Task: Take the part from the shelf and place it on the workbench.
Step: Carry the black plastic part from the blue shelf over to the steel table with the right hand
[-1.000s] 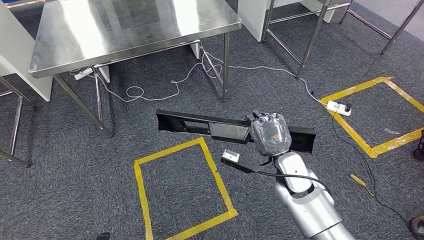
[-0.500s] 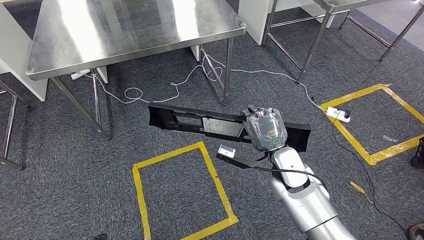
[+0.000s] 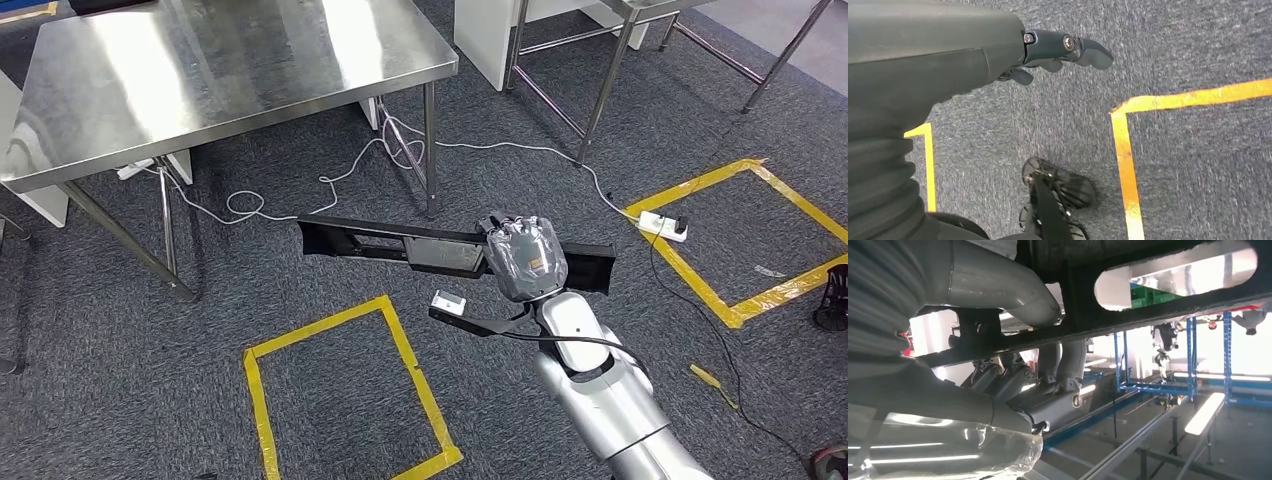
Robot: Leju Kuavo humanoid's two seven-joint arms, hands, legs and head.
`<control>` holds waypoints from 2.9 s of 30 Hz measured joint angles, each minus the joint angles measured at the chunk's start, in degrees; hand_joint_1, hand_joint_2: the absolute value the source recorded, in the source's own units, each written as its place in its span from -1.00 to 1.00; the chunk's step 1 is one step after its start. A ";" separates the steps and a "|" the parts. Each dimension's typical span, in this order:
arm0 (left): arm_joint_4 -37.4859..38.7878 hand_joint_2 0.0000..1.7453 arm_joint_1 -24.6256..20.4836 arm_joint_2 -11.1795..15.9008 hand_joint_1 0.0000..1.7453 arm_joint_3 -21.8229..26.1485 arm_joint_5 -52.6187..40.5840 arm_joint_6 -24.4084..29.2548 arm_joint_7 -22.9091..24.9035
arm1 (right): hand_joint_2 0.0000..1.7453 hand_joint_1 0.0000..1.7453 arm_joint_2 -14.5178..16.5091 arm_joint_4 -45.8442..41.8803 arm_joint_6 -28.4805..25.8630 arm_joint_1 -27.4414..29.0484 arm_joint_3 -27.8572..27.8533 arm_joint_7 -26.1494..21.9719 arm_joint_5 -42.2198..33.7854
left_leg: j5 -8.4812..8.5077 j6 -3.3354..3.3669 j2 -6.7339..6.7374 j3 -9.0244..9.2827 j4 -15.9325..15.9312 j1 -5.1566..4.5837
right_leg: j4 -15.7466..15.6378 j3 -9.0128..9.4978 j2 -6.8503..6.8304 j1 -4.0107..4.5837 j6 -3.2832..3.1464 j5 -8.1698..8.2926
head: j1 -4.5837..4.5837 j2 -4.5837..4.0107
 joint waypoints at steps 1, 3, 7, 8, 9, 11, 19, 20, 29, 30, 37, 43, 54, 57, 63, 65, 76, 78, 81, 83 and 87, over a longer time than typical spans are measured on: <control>0.00 1.00 0.03 -0.01 -1.00 0.01 0.00 0.00 0.00 | 1.00 1.00 0.02 0.08 -0.02 0.06 0.02 -0.02 -0.03 | 2.10 0.29 -0.01 -0.24 -1.28 -0.07 | 0.06 0.56 0.16 0.32 -0.03 -0.47 | 0.01 0.00; 0.01 1.00 0.03 0.05 -1.00 0.02 -0.01 0.00 0.01 | 1.00 1.00 0.09 0.16 -0.14 0.14 0.04 -0.08 -0.15 | 7.18 1.57 -0.15 1.61 -7.50 -0.44 | -0.20 1.96 0.36 0.77 -0.04 -1.37 | 0.10 0.00; 0.02 1.00 -0.02 0.49 -1.00 0.04 -0.24 0.06 0.05 | 1.00 1.00 0.31 0.36 -0.55 0.06 0.13 -0.09 -0.71 | 9.43 3.38 -0.59 3.82 -12.06 -2.06 | -1.81 3.25 0.38 -0.39 0.97 -1.49 | 0.36 0.00; 0.01 1.00 -0.01 0.66 -1.00 0.05 -0.26 0.10 0.08 | 1.00 1.00 0.45 0.34 -0.57 0.15 0.14 -0.10 -0.92 | 9.68 3.89 -0.59 4.59 -13.24 -2.30 | -2.45 3.54 0.34 -0.54 1.22 -1.49 | 0.21 0.00; 0.00 1.00 -0.03 0.73 -1.00 0.06 -0.27 0.14 0.10 | 1.00 1.00 0.53 0.31 -0.58 0.25 0.11 -0.15 -1.23 | 9.85 4.44 -0.55 5.86 -15.14 -2.32 | -2.80 3.73 0.25 -0.51 1.32 -1.51 | 0.14 0.00; -0.01 1.00 -0.16 0.63 -1.00 0.07 -0.38 0.18 0.16 | 1.00 1.00 0.54 0.26 -0.58 0.14 0.03 -0.48 -2.21 | 10.26 5.84 -0.41 8.70 -19.05 -1.84 | -0.32 2.19 0.17 -0.24 1.29 -2.30 | 0.34 0.00; 0.00 1.00 -0.15 -0.21 -1.00 0.10 -0.54 0.00 0.33 | 1.00 1.00 0.02 0.55 0.34 0.28 0.02 -2.00 -5.23 | 4.93 1.99 -0.68 11.01 -16.12 0.88 | 3.21 -5.26 -0.81 -3.28 6.64 2.60 | 1.14 0.00; 0.01 1.00 -0.15 -0.05 -1.00 0.11 -0.57 -0.04 0.23 | 1.00 1.00 0.04 0.54 0.56 0.28 0.04 -2.13 -5.14 | 3.70 1.21 -0.66 10.45 -14.46 0.95 | 1.90 -4.69 -0.84 -3.54 6.57 3.04 | 1.26 0.00; 0.02 1.00 -0.20 0.15 -1.00 0.16 -1.12 -0.19 -0.20 | 1.00 1.00 0.08 -0.03 0.73 0.58 0.30 -2.26 -2.59 | -4.47 0.45 -0.29 2.23 1.81 1.35 | 2.63 -4.01 0.03 -2.23 3.16 1.13 | -0.39 0.00; 0.02 1.00 -0.19 0.15 -1.00 0.16 -1.13 -0.21 -0.20 | 1.00 1.00 0.07 -0.04 0.74 0.61 0.32 -2.22 -2.49 | -4.64 0.73 -0.29 0.55 4.00 1.24 | 2.60 -3.92 0.03 -1.95 3.07 1.07 | -0.39 0.00; 0.01 1.00 -0.28 0.49 -1.00 0.29 -1.21 -0.21 -0.20 | 1.00 1.00 0.10 -0.50 0.75 0.61 0.52 -2.12 -2.14 | 4.65 6.07 1.11 5.18 -10.02 -1.84 | 1.59 -2.46 -0.45 -0.73 2.89 0.97 | -0.31 0.00; 0.00 1.00 -0.35 0.17 -1.00 0.47 -1.35 -0.18 -0.14 | 1.00 1.00 -0.14 -0.74 1.12 0.49 0.52 -1.54 -1.73 | 7.25 6.25 0.01 7.19 -14.31 -1.86 | 8.40 -5.53 -0.70 -0.47 2.84 -2.39 | 0.10 0.00; 0.02 1.00 -0.21 -0.20 -1.00 0.69 -1.66 -0.17 0.11 | 1.00 1.00 -0.33 -0.92 1.74 1.05 0.53 -1.12 -0.87 | 6.55 3.97 -2.23 5.92 -12.61 -2.44 | -0.06 -0.51 -0.32 -0.82 2.79 0.64 | -0.02 0.00; 0.02 1.00 -0.19 -0.14 -1.00 0.71 -1.69 -0.15 0.19 | 1.00 1.00 -0.19 -1.09 1.81 1.00 0.52 -1.10 -0.70 | 4.09 2.64 -1.45 4.20 -8.70 -1.92 | -0.47 -0.13 -0.58 -1.52 1.95 0.78 | -0.24 0.00; 0.02 1.00 -0.09 -0.14 -1.00 0.73 -1.72 -0.14 0.35 | 1.00 1.00 -0.05 -1.16 2.04 1.06 0.54 -1.10 -0.61 | 3.04 0.56 -0.25 -0.65 -1.08 0.21 | -0.45 0.14 -1.12 -1.87 1.80 0.50 | -0.44 0.00; 0.02 1.00 -0.13 -0.13 -1.00 0.73 -1.71 -0.13 0.35 | 1.00 1.00 0.05 -1.18 2.08 1.02 0.53 -1.10 -0.61 | 6.83 0.39 0.64 3.07 -8.78 0.32 | -0.49 0.43 -1.28 -1.91 2.23 0.32 | -0.47 0.00; 0.01 1.00 -0.32 -0.33 -1.00 0.88 -1.64 -0.01 0.69 | 1.00 1.00 -0.18 -1.14 2.46 0.95 0.54 -1.10 -0.61 | 8.57 4.54 -1.52 5.43 -14.14 -1.53 | 15.74 -8.07 -1.01 -0.98 2.88 -6.41 | 0.10 0.00; 0.02 1.00 -0.31 -0.40 -1.00 0.89 -1.64 -0.08 0.85 | 1.00 1.00 -0.28 -1.12 2.53 0.97 0.53 -1.10 -0.61 | 8.56 4.66 -2.45 5.50 -14.11 -2.07 | 12.58 -6.91 -0.71 -0.54 3.25 -4.37 | 0.14 0.00; 0.02 1.00 -0.33 -0.54 -1.00 0.89 -1.65 -0.15 1.01 | 1.00 1.00 -0.38 -1.12 2.56 0.80 0.52 -1.10 -0.61 | 8.42 4.61 -3.47 5.44 -13.85 -2.64 | 1.40 -1.59 0.29 0.04 2.95 -0.03 | 0.11 0.00; 0.02 1.00 -0.31 -0.56 -1.00 0.89 -1.69 -0.15 1.12 | 1.00 1.00 -0.30 -1.12 2.58 0.63 0.53 -1.10 -0.60 | 8.22 4.43 -3.86 5.14 -13.53 -2.93 | -0.69 -0.57 0.63 0.11 2.15 0.82 | 0.03 0.00; 0.02 1.00 -0.11 -0.32 -1.00 0.92 -1.74 -0.03 1.39 | 1.00 1.00 -0.09 -1.11 2.61 0.52 0.54 -1.10 -0.50 | 7.27 3.55 -3.76 4.69 -12.43 -2.85 | -1.27 -0.03 0.00 -0.52 1.01 1.19 | -0.11 0.00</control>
